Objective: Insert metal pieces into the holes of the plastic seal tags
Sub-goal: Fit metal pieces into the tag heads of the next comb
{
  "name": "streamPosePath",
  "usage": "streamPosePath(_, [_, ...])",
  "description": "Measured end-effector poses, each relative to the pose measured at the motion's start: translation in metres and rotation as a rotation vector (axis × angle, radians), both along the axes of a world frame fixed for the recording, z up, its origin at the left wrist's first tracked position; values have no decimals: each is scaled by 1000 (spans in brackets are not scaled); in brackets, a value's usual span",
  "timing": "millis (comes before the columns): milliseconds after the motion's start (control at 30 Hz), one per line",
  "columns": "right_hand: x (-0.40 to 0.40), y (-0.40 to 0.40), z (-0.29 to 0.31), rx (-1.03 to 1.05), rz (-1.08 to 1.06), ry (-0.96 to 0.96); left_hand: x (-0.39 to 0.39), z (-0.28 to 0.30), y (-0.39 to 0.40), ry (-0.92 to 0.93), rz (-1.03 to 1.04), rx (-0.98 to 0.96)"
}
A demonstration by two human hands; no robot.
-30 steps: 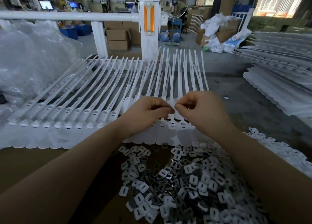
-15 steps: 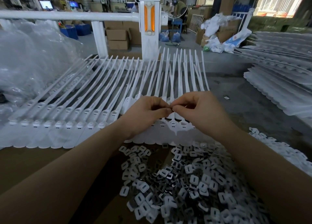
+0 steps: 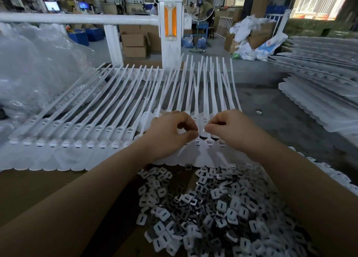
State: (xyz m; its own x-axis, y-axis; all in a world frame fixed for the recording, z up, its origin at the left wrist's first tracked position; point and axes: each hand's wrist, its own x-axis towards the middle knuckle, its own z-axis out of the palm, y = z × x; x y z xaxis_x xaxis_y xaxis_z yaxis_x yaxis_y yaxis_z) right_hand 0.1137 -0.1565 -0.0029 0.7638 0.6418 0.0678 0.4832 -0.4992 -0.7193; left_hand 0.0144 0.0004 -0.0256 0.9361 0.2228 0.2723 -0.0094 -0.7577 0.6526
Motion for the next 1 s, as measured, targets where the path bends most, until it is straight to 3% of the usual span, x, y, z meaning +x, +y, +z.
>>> streamPosePath(100, [8,-3,-1,-95,-76,35,1,-6,5,79,77,231])
streamPosePath(233, [6,-2,-2,-174,-87,40,3,-9,8,71,117,301])
streamPosePath(633, [1,0,0,-231,-41,12,6,-13,11,55,97,293])
streamPosePath(1000, [1,-4,0,-141,-34,53,6,-14,11,50,83,281])
